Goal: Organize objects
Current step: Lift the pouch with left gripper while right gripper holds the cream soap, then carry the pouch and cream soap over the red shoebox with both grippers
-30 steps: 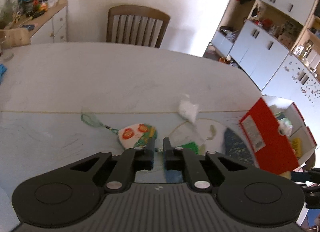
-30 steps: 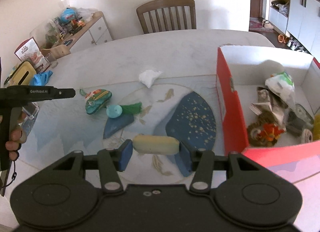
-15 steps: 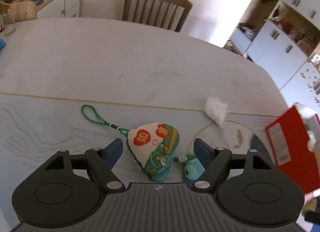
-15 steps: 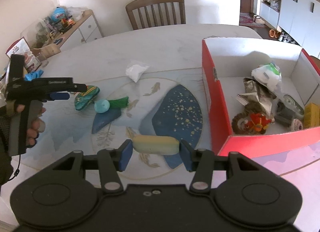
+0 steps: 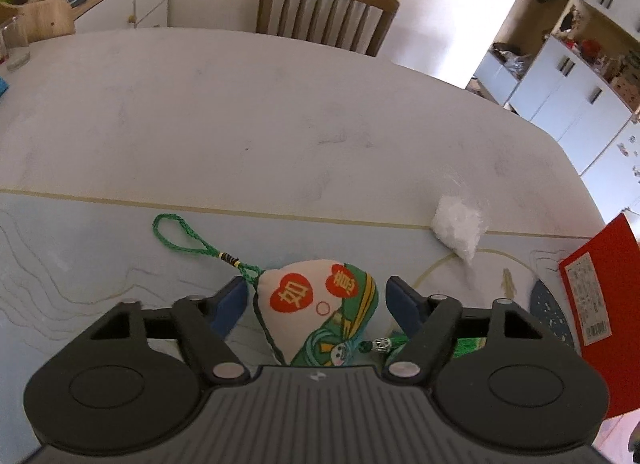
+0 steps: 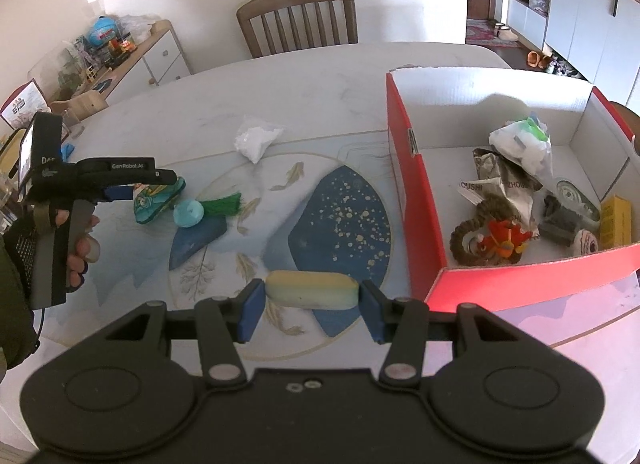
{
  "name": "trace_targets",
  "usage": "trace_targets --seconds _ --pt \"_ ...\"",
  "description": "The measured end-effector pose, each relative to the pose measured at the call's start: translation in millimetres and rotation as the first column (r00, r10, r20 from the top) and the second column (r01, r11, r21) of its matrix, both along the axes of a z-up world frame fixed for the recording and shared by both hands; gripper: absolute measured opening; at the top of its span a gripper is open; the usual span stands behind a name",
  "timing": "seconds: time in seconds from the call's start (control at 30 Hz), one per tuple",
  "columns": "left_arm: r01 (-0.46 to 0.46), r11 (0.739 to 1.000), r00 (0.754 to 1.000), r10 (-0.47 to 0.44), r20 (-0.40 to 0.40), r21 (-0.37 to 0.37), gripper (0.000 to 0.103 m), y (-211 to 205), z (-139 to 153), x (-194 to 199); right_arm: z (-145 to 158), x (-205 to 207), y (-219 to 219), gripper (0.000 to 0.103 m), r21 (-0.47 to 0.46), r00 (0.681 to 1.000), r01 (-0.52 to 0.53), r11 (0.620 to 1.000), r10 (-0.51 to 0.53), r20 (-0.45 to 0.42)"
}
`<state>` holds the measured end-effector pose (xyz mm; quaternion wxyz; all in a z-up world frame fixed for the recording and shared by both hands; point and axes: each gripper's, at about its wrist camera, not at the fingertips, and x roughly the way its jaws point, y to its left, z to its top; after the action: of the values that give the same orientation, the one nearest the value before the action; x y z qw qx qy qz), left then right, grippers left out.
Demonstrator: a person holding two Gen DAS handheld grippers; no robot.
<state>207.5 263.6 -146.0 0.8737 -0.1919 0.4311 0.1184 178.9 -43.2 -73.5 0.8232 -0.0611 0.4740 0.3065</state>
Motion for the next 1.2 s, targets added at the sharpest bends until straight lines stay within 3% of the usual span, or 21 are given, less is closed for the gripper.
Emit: trace_targets --seconds 0.03,0.47,0.73,1.2 --pt "0.004 1.0 1.0 -0.004 0.0 0.009 0.056 -1 1 0 0 0 0 0.05 0.001 1.0 -0.001 1.0 0.001 0.0" --pt "0.039 0.999 0.997 -0.041 0.063 0.035 0.022 -13 29 -16 10 3 -6 0.05 0.034 1.0 -0.017 0.999 0.017 0.026" --pt "0.044 0.998 0.992 -0.049 0.12 0.045 0.019 -24 50 -27 15 6 -18 0.05 0.055 0.999 -0.016 0.998 0.014 0.037" --pt "0.162 0.986 0.957 -0.169 0.235 0.05 0.019 -72 141 -30 39 29 -58 0.05 0.081 0.994 0.02 0.997 -0.028 0.105"
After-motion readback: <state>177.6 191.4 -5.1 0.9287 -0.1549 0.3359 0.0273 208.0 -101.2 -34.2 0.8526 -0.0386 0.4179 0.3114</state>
